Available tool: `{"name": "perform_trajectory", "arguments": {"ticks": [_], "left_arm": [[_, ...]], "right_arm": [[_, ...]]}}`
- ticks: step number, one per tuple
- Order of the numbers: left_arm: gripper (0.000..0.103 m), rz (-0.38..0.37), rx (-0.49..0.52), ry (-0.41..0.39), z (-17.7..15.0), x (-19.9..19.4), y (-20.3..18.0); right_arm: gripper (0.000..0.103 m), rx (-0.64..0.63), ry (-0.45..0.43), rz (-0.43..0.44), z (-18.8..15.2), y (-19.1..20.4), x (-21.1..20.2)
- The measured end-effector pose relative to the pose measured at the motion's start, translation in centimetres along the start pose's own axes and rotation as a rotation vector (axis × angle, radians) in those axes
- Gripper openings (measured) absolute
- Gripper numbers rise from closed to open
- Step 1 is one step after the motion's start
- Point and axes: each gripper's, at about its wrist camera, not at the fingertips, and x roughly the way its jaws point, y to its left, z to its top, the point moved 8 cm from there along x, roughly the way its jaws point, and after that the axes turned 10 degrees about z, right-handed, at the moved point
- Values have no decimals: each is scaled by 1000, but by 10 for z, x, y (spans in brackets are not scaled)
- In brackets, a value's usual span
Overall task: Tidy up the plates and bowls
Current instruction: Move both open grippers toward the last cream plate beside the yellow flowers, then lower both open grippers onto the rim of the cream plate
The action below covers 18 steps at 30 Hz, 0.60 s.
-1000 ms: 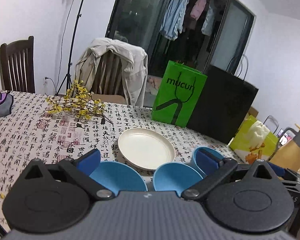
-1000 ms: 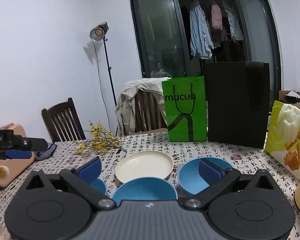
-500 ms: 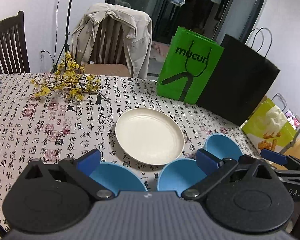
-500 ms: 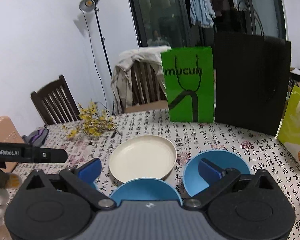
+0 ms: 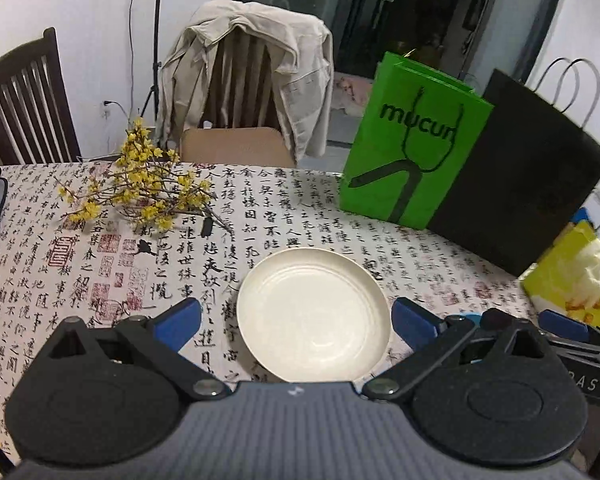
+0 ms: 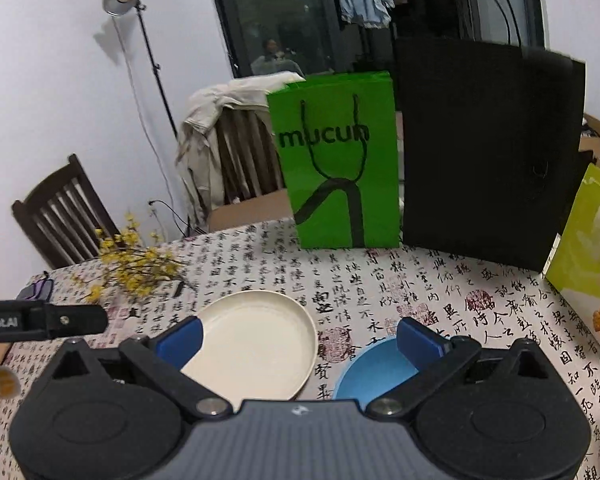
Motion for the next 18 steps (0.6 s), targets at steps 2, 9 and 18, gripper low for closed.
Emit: {"name": "perform_trajectory", "arguments": {"ticks": [2, 9, 18], "left_arm": [[103, 25, 8, -9, 5, 7, -2], [103, 70, -2, 29, 13, 44, -7], [103, 115, 0, 96, 11, 95, -8]], "right_arm": [[103, 12, 20, -12, 2, -8, 12], [103, 4, 101, -54, -3, -28, 53], [103, -17, 165, -62, -10, -40, 95]]}}
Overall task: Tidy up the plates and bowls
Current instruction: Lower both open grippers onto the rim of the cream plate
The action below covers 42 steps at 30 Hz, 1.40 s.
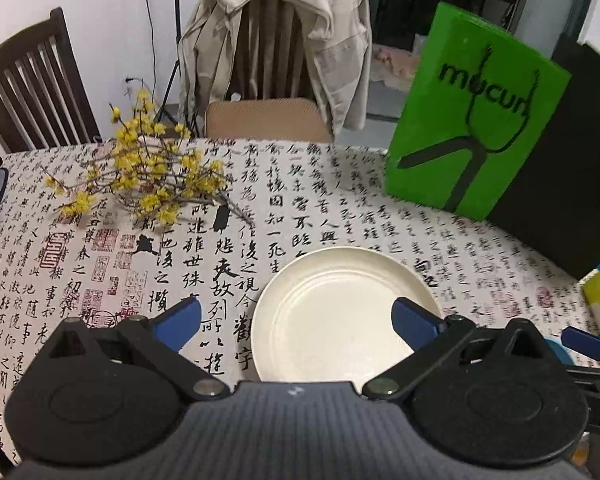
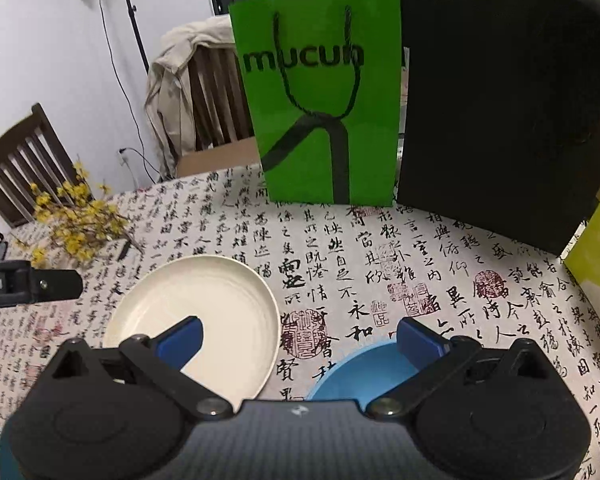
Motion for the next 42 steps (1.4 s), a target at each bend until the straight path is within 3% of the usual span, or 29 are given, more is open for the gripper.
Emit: {"name": "perform_trajectory", "arguments": {"ticks": [7, 28, 41, 42], "left_arm": [[103, 40, -8, 38, 2, 38, 4], [103, 64, -20, 167, -20, 115, 5], [103, 100, -23, 254, -31, 137, 9], [103, 100, -30, 258, -31, 138, 9]], "right_arm": [[103, -18, 33, 4, 1, 1, 30], [97, -47, 173, 1, -13, 15, 102], [91, -115, 164, -25, -9, 26, 114], [87, -119, 166, -26, -9, 27, 116]]}}
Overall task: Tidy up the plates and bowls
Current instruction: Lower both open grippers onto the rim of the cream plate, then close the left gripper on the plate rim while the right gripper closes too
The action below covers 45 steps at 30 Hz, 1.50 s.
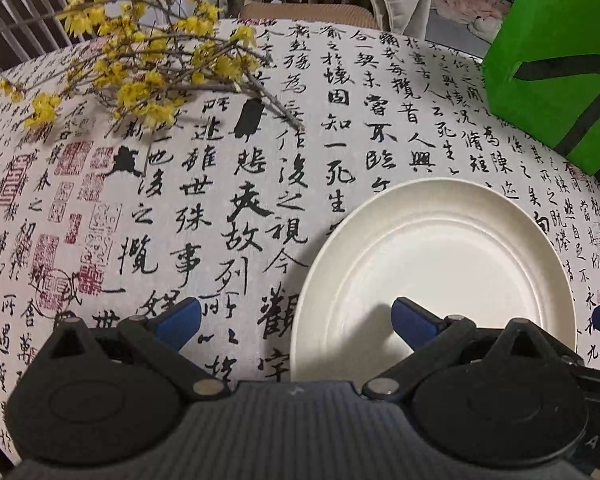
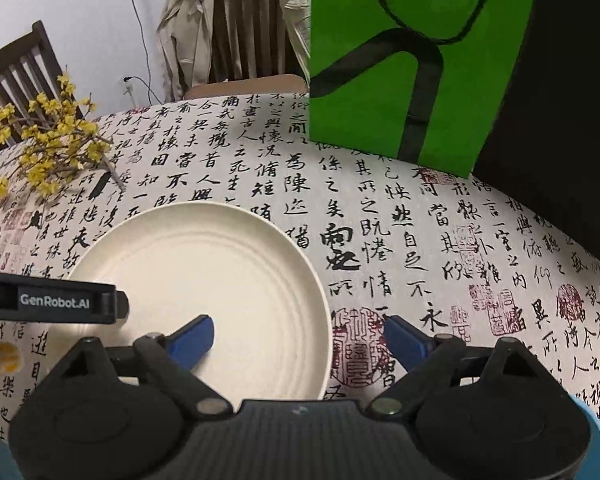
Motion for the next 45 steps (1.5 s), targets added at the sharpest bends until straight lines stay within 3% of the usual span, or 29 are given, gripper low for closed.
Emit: {"name": "perform_trajectory", "arguments": {"ticks": [2, 9, 28, 31, 33, 36, 45], "left_arm": [[103, -10, -8, -3, 1, -1, 0], [103, -31, -8, 5, 0, 1, -1], [91, -53, -6, -19, 3, -3, 0], [79, -48, 0, -31, 3, -5, 0], [57, -44, 22, -44, 4, -8, -1], [41, -66, 8, -51, 4, -11, -1], [28, -83, 31, -68, 3, -13, -4]], "right_arm": [[80, 3, 2, 0, 0, 1, 2], [79, 13, 20, 13, -1, 0, 7], [42, 67, 42, 60, -7, -4, 12], [37, 80, 39, 69, -7, -4, 11], [35, 88, 37, 67, -7, -6, 11], [30, 111, 33, 71, -8, -9, 10], [16, 145, 12, 99, -10, -16, 6]]}}
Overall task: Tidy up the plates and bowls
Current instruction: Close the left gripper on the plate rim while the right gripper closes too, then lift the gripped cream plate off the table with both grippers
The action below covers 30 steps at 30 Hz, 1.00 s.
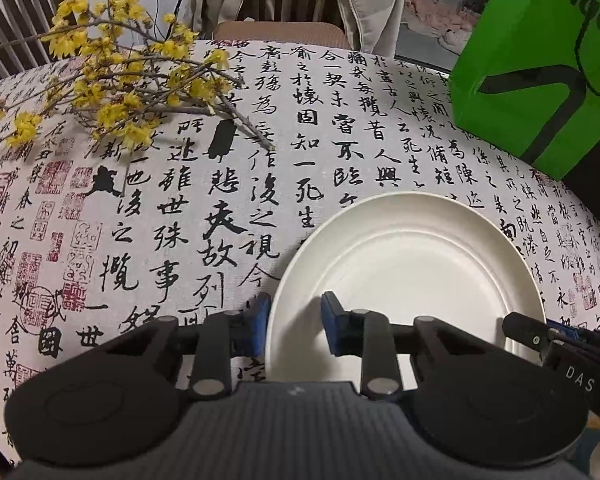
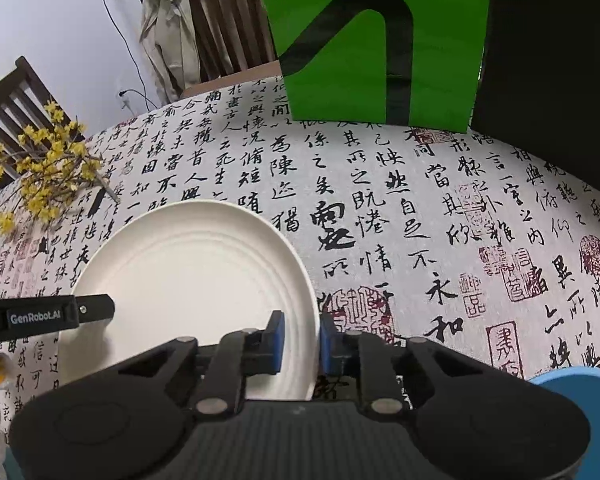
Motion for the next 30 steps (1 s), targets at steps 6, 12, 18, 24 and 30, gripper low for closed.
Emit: {"name": "perform_trajectory", "arguments": {"ticks": [6, 12, 18, 24, 30], "left_arm": [[25, 4, -2, -9, 1, 0, 2], [25, 10, -22, -11, 1, -1, 10], [25, 1, -26, -31, 4, -7, 11], [25, -2, -31, -59, 6, -13, 10], [25, -15, -32, -85, 8, -23, 9]], "right_arm": [[14, -25, -8, 12, -2, 1, -3], [12, -108, -30, 35, -4, 11, -11], [11, -127, -60, 57, -4, 13, -20], [11, -135, -86, 57, 0, 15, -27], [11, -135, -113, 58, 3, 16, -36]]}}
